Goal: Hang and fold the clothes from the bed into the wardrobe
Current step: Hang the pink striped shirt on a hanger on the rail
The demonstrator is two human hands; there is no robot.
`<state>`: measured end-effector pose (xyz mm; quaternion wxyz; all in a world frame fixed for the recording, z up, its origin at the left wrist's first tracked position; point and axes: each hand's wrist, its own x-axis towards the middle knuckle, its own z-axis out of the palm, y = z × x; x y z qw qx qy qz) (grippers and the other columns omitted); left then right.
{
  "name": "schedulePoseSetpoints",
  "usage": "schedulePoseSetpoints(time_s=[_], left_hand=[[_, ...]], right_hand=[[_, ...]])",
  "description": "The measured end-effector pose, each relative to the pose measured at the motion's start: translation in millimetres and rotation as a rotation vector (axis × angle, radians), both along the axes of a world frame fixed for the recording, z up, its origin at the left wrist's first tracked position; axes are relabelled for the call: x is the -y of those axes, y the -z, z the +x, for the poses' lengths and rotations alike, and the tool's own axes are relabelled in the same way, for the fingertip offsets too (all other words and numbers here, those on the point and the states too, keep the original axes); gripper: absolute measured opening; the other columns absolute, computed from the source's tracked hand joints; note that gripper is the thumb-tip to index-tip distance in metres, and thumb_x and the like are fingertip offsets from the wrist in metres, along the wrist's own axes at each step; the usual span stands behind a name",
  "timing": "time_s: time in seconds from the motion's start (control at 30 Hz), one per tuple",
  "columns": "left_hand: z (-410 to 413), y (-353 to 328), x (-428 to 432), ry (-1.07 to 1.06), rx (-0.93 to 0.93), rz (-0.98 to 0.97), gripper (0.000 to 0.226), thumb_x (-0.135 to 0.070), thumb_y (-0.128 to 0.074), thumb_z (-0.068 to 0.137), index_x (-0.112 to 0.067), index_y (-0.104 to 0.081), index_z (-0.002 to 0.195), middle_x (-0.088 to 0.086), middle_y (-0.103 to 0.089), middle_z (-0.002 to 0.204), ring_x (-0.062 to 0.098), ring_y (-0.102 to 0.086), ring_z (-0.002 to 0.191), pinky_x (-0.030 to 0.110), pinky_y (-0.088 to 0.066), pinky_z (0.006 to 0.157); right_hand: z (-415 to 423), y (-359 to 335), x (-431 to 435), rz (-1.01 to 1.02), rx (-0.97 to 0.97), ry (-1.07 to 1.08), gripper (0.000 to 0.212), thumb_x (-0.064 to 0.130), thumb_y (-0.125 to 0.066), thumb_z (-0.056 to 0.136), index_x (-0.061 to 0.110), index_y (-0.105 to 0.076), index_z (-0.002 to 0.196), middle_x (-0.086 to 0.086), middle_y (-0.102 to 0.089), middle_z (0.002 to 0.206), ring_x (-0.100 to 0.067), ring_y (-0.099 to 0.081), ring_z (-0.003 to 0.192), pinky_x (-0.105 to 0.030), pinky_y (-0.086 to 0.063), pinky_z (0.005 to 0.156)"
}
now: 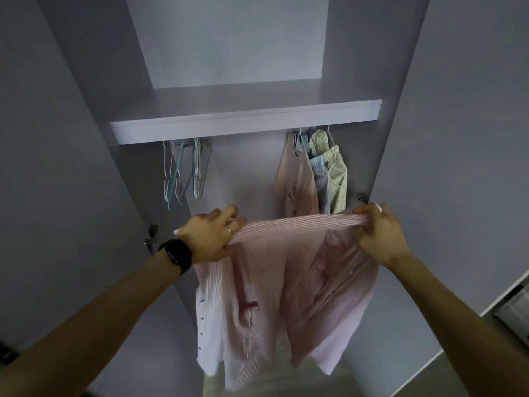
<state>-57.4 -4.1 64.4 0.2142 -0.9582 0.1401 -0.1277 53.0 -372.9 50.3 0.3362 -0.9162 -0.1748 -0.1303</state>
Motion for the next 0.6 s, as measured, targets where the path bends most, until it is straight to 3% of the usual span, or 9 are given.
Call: schedulePoseSetpoints(time_s=[0.07,0.1,0.2,0.3,0.37,0.43,0.6], left_hand=[[-3,-5,-5,0.091,0.119,0.009,0.052,-0.059,-0.058,0.088,-0.024,-0.055,0.127,0.006,-0.049,0.132,0.025,-0.064,0.093,0.037,-0.055,0.058],[-3,-6,-7,0.085,0.132,0.019,0.049,-0.058,-0.057,0.088,-0.024,-0.06,0.123,0.006,-0.051,0.133,0.026,-0.063,0.094,0.04,-0.056,0.066],[1,-5,-15,-0.138,-0.058,-0.081,0.043,-0.056,-0.044,0.097,-0.029,-0.061,0.126,-0.003,-0.052,0.137,0.024,-0.058,0.114,0.041,-0.047,0.094],[4,-1,-22,-0.282,-0.255,-0.45,0.028,-0.047,-0.047,0.101,-0.028,-0.06,0.117,0.002,-0.067,0.111,0.027,-0.064,0.102,0.036,-0.051,0.086],[6,1,-27,-0.325,-0.271,-0.607,0.023,-0.043,-0.055,0.099,-0.026,-0.053,0.115,0.007,-0.068,0.096,0.028,-0.066,0.087,0.036,-0.053,0.078],[9,1,-31,-0.334,-0.25,-0.704,0.02,-0.039,-0.06,0.098,-0.024,-0.05,0.106,0.007,-0.067,0.086,0.024,-0.065,0.075,0.033,-0.052,0.071],[17,-2,-38,-0.319,-0.031,-0.94,0.016,-0.041,-0.065,0.094,-0.025,-0.064,0.096,-0.001,-0.067,0.08,0.016,-0.06,0.074,0.029,-0.047,0.071]], right_hand=[[7,3,-2,-0.057,0.035,0.038,0.029,0.01,-0.064,0.086,0.012,-0.068,0.115,-0.016,-0.057,0.113,-0.037,-0.06,0.1,-0.035,-0.045,0.092],[10,4,-2,-0.083,0.053,0.055,0.026,0.009,-0.064,0.088,0.011,-0.07,0.114,-0.018,-0.06,0.111,-0.038,-0.061,0.1,-0.037,-0.046,0.092],[17,5,4,-0.121,0.161,0.04,0.017,0.012,-0.073,0.088,0.012,-0.077,0.104,-0.02,-0.067,0.097,-0.041,-0.065,0.09,-0.039,-0.05,0.085],[21,4,9,-0.137,0.226,0.031,0.006,0.017,-0.078,0.086,0.014,-0.08,0.091,-0.015,-0.071,0.081,-0.04,-0.066,0.079,-0.032,-0.046,0.073],[25,5,13,-0.142,0.181,0.086,0.01,0.022,-0.077,0.087,0.015,-0.081,0.094,-0.015,-0.073,0.085,-0.04,-0.067,0.081,-0.031,-0.046,0.074],[30,8,18,-0.149,0.109,0.133,0.014,0.024,-0.075,0.088,0.015,-0.081,0.097,-0.016,-0.075,0.091,-0.04,-0.068,0.087,-0.034,-0.049,0.076],[32,17,24,-0.141,-0.145,0.097,0.029,0.01,-0.064,0.087,0.018,-0.075,0.113,-0.015,-0.07,0.11,-0.038,-0.064,0.104,-0.034,-0.047,0.092]])
